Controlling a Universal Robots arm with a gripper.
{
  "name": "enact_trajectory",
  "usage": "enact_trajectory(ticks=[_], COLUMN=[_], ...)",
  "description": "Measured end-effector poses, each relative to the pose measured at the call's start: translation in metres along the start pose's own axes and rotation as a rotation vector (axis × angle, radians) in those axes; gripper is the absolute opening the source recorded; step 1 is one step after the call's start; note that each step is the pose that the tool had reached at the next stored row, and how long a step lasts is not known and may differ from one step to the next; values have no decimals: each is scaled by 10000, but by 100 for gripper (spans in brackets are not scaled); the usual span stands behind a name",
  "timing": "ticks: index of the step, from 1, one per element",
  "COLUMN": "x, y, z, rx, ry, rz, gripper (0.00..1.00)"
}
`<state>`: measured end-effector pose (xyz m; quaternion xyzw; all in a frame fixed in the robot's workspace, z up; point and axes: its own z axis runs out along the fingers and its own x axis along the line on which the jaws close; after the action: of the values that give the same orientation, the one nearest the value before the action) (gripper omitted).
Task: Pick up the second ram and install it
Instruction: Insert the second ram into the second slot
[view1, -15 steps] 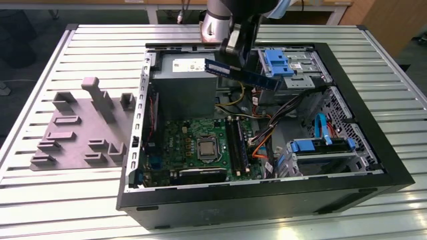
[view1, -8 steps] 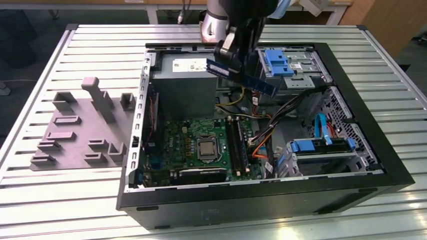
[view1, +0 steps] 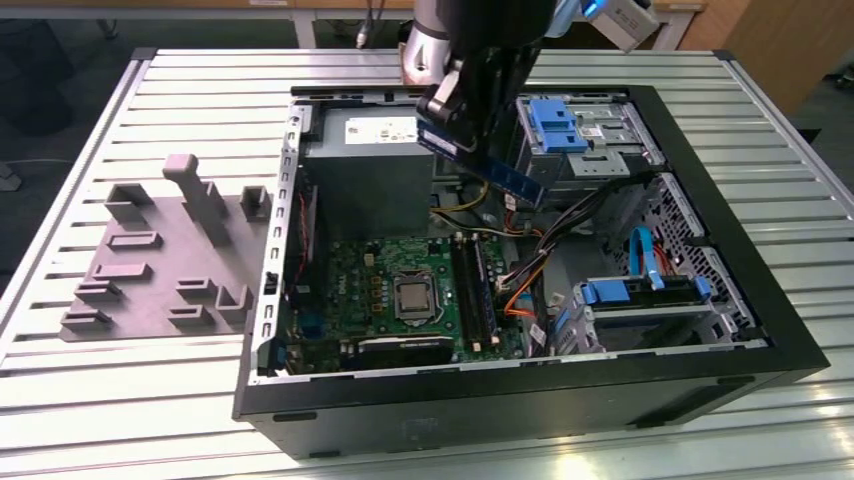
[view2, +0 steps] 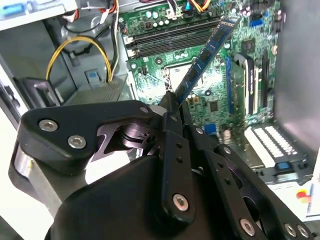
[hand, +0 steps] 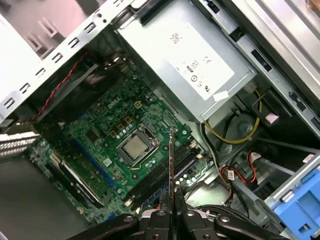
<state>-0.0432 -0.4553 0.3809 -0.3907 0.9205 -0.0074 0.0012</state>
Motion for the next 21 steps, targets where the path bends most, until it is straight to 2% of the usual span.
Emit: enact_trajectory(ticks=[21], x=[-1], y=[2], z=[153], rx=[-14], ry=[56], rz=[3815], gripper=[14])
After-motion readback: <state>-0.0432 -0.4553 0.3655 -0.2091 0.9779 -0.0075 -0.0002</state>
